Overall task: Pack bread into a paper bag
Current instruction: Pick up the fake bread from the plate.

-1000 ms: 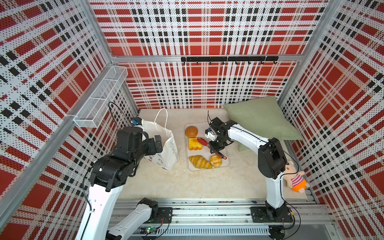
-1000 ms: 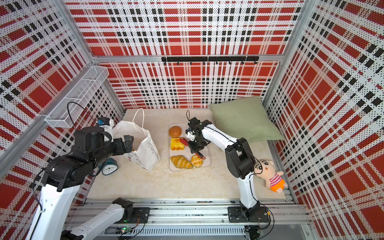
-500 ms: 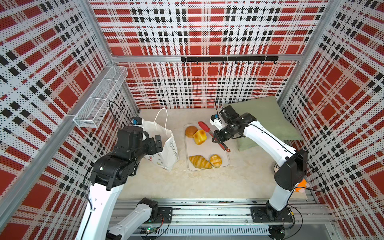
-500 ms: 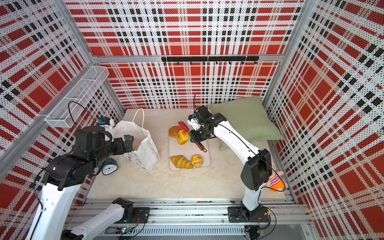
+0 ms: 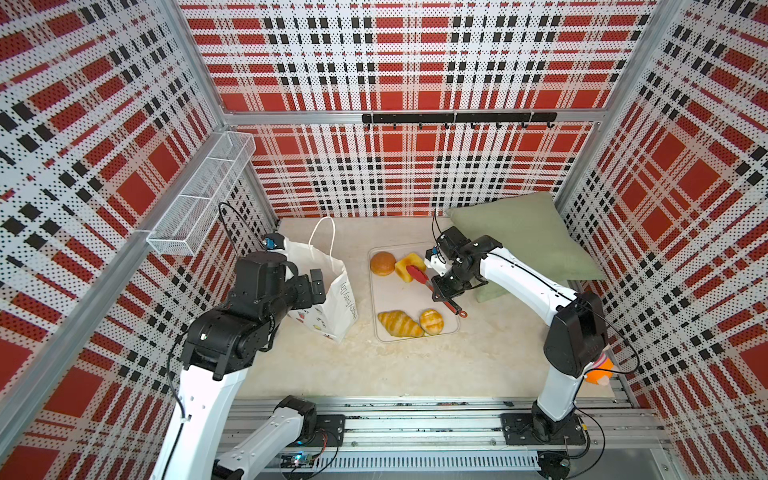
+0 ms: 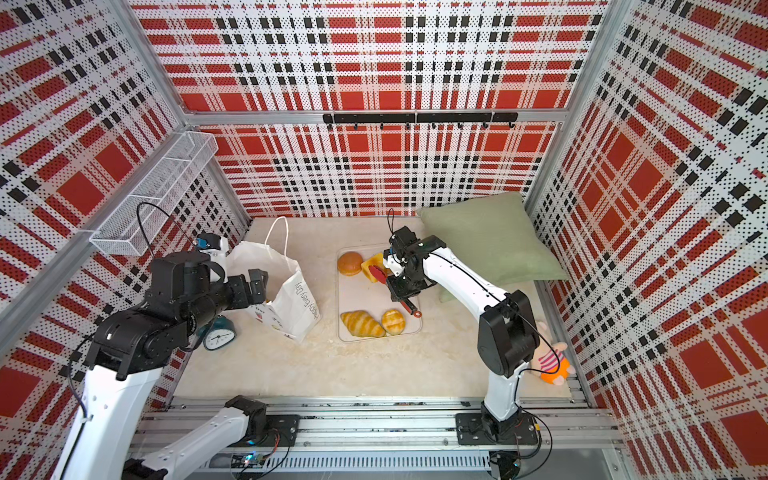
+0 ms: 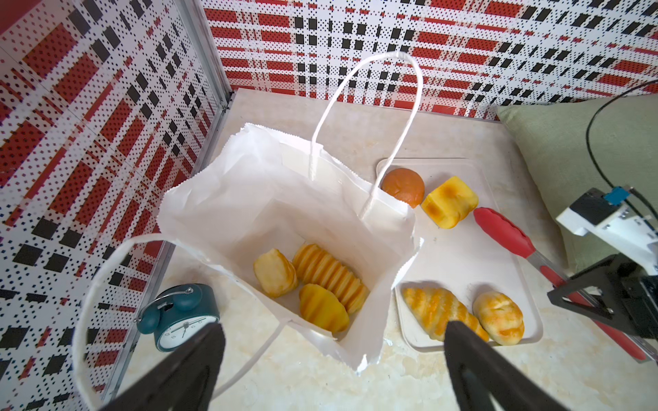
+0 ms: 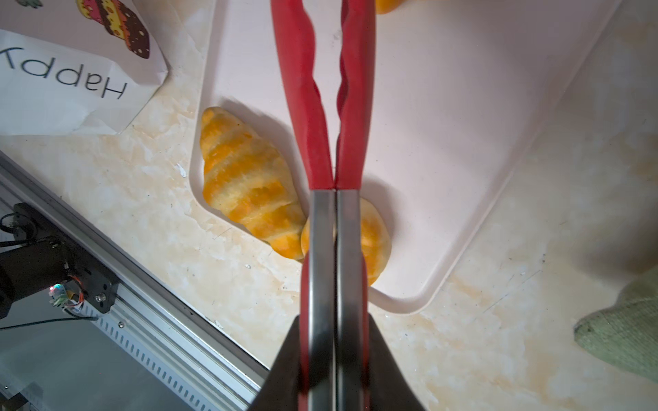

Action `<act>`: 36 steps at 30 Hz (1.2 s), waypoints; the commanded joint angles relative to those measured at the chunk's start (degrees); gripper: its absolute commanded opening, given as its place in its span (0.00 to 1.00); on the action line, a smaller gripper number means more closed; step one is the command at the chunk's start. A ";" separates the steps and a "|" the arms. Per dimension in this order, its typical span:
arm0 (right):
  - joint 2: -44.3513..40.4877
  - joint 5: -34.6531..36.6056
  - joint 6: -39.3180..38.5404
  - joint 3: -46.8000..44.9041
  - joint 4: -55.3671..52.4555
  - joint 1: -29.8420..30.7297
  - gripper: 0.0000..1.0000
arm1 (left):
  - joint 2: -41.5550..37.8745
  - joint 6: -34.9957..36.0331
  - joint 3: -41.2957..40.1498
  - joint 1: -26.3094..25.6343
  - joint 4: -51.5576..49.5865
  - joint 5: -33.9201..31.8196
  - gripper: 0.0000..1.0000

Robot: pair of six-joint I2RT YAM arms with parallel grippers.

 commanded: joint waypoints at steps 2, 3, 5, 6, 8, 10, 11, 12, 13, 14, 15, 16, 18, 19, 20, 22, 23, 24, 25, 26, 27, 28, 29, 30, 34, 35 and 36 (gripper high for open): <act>1.22 -0.67 -1.08 1.45 1.51 -1.64 0.28 | -0.54 0.47 0.52 0.38 0.68 -0.51 0.99; 1.63 -0.66 -1.23 1.66 1.29 -1.76 0.29 | -0.43 0.55 0.60 0.38 0.71 -0.45 0.99; 2.39 -0.45 -1.56 2.03 0.72 -1.97 0.30 | -0.36 0.61 0.65 0.30 0.70 -0.42 0.99; 2.63 -0.10 -1.85 2.06 0.28 -2.19 0.31 | -0.27 0.63 0.69 0.30 0.71 -0.45 0.99; 3.07 0.31 -2.39 1.63 -0.37 -2.61 0.32 | -0.17 0.72 0.77 0.21 0.69 -0.48 0.99; 2.71 -0.04 -2.85 0.61 -1.46 -3.07 0.32 | -0.04 0.72 0.87 0.21 0.79 -0.31 0.99; 1.99 -0.21 -3.08 -0.27 -1.65 -3.09 0.32 | -0.10 0.72 0.87 0.21 0.75 -0.37 0.99; 0.72 -0.10 -3.14 -1.37 -1.67 -3.09 0.33 | -0.13 0.72 0.81 0.21 0.75 -0.47 0.99; -0.53 0.27 -3.18 -2.36 -1.74 -3.18 0.33 | -0.12 0.72 0.66 0.21 0.88 -0.48 0.99; -1.99 0.43 -3.27 -3.19 -1.78 -3.26 0.34 | -0.19 0.64 0.49 0.21 0.95 -0.49 0.99; -3.57 0.56 -3.28 -4.02 -1.77 -3.40 0.34 | -0.23 0.69 0.22 0.21 1.06 -0.48 0.99; -4.98 0.66 -3.13 -4.64 -1.97 -3.61 0.34 | -0.25 0.72 -0.04 0.21 1.17 -0.37 0.99; -6.87 0.46 -3.03 -5.15 -3.24 -3.79 0.35 | 0.01 0.81 -0.39 0.21 1.51 0.03 0.99; -7.69 -0.01 -2.97 -5.44 -4.33 -3.80 0.36 | 0.19 0.90 -0.45 0.21 1.68 0.41 0.99; -8.46 -0.41 -3.06 -5.78 -5.35 -3.80 0.37 | 0.29 0.85 -0.45 0.12 1.78 0.70 0.99; -10.81 -0.31 -3.10 -7.93 -7.09 -3.78 0.38 | 0.42 0.90 -0.12 0.12 1.99 1.09 0.99; -11.99 0.47 -3.01 -8.90 -7.88 -3.75 0.38 | 0.50 0.90 -0.01 0.12 2.12 1.14 0.99; -13.42 1.05 -2.97 -10.00 -8.72 -3.79 0.38 | 0.43 0.90 0.12 0.12 2.18 1.20 0.99; -15.14 1.27 -2.61 -11.27 -9.04 -3.80 0.38 | 0.43 0.90 0.09 0.12 2.25 1.27 0.99; -16.49 1.23 -2.26 -12.31 -9.03 -3.75 0.39 | 0.33 0.90 -0.07 0.12 2.44 1.29 0.99; -18.08 0.45 -1.91 -13.26 -9.24 -3.79 0.41 | 0.17 0.90 -0.31 0.12 2.54 1.46 0.99; -19.43 -0.19 -1.58 -14.17 -9.44 -3.79 0.42 | 0.09 0.85 -0.67 0.12 2.81 1.66 0.99; -20.33 -0.30 -1.35 -14.74 -9.94 -3.77 0.42 | 0.03 0.81 -1.02 0.12 3.01 1.92 0.99; -21.20 -0.06 -1.22 -15.44 -10.44 -3.75 0.43 | 0.01 0.81 -1.38 0.09 3.34 2.28 0.99; -23.06 -1.45 -0.23 -17.92 -11.56 -3.71 0.46 | 0.26 0.81 -1.70 0.03 4.34 3.61 0.99; -23.43 -1.37 -0.03 -18.48 -11.87 -3.71 0.46 | 0.35 0.84 -1.60 -0.05 4.54 3.67 0.99; -23.93 -1.51 0.08 -18.98 -11.98 -3.71 0.45 | 0.43 0.89 -1.52 -0.13 4.75 3.80 0.99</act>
